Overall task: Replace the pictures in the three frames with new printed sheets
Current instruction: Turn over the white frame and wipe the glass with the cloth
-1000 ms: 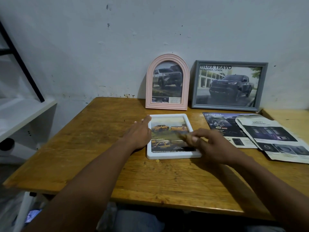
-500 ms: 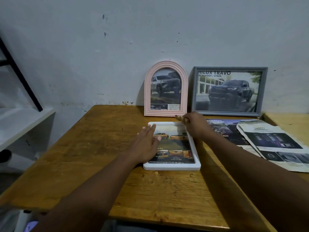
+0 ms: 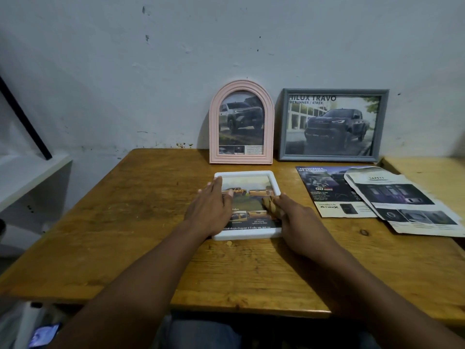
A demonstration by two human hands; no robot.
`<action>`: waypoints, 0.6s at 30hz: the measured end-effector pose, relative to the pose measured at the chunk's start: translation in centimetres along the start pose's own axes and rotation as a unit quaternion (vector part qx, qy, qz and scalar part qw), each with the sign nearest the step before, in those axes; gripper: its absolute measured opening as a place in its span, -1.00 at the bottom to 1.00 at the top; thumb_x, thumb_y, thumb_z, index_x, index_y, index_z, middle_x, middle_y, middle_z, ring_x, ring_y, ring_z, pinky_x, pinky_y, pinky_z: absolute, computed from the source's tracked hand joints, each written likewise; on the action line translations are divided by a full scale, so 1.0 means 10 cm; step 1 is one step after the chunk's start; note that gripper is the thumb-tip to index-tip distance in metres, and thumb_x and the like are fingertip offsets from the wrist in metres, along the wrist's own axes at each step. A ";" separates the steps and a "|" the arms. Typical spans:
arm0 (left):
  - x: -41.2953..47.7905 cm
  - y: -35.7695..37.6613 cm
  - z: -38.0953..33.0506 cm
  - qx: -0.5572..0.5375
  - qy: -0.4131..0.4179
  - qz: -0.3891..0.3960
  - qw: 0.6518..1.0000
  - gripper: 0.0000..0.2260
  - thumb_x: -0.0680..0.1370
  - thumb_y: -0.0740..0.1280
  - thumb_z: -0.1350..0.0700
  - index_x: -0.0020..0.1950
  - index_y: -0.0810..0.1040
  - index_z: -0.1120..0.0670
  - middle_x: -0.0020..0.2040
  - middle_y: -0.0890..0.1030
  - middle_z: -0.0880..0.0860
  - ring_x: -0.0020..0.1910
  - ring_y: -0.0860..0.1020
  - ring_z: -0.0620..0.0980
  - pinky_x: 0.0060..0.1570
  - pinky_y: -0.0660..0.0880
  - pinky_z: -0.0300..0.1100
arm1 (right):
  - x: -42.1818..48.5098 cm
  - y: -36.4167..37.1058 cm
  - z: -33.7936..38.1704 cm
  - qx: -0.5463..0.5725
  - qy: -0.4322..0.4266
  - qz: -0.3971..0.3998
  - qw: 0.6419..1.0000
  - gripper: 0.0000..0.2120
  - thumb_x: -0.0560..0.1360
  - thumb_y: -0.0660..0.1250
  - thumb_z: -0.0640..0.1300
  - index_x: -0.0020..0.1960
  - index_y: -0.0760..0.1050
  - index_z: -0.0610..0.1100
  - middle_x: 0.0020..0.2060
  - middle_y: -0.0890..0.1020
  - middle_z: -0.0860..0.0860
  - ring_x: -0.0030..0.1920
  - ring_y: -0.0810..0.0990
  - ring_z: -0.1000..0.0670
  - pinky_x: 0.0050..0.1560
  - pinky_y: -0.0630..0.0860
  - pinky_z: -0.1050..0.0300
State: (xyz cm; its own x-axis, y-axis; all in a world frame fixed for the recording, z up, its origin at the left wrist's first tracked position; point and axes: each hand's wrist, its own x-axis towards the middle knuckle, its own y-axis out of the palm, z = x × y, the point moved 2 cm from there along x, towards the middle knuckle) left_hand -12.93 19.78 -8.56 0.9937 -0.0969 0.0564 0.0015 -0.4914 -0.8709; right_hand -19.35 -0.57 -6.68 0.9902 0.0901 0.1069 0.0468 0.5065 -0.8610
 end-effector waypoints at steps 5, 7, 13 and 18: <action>0.04 0.03 0.05 0.002 -0.013 -0.009 1.000 -0.42 0.70 0.01 -0.20 0.67 0.01 0.01 0.65 0.14 0.09 0.63 0.07 0.18 0.53 0.11 0.13 | -0.48 0.14 0.09 -0.024 -0.011 -0.034 0.999 -0.51 0.62 0.20 -0.21 0.53 0.28 -0.06 0.57 0.23 -0.05 0.56 0.18 -0.08 0.51 0.18 -0.03; 0.05 0.03 0.05 0.003 -0.015 -0.013 1.000 -0.42 0.70 0.02 -0.20 0.66 0.02 0.01 0.64 0.17 0.10 0.62 0.10 0.19 0.52 0.13 0.14 | -0.57 0.20 0.15 -0.048 -0.024 -0.050 0.997 -0.50 0.63 0.18 -0.21 0.55 0.23 -0.05 0.57 0.20 -0.03 0.59 0.07 -0.04 0.53 0.04 0.08; 0.01 0.00 0.01 -0.008 -0.026 -0.006 1.000 -0.47 0.72 0.01 -0.12 0.66 0.02 0.01 0.62 0.22 0.11 0.61 0.13 0.22 0.51 0.16 0.13 | -0.52 0.41 0.54 -0.070 -0.112 -0.043 0.990 -0.51 0.64 0.14 -0.21 0.56 0.21 -0.13 0.57 0.22 -0.11 0.59 0.06 -0.08 0.44 -0.21 0.17; 0.06 -0.03 0.09 -0.085 -0.033 0.007 0.996 -0.49 0.73 -0.01 -0.12 0.67 0.05 -0.04 0.62 0.23 0.09 0.59 0.19 0.18 0.51 0.18 0.11 | -0.44 0.45 0.79 -0.021 -0.153 0.009 0.988 -0.53 0.61 0.19 -0.22 0.51 0.30 -0.11 0.50 0.33 -0.08 0.53 0.20 -0.07 0.56 0.10 0.01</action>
State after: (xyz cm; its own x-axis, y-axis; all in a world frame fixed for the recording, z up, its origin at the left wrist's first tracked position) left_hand -12.20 20.67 -8.68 0.9988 -0.0493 0.0079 -0.0250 -0.6309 -0.7754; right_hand -24.57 8.14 -7.11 0.9050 0.3571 0.2312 0.0415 0.4667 -0.8834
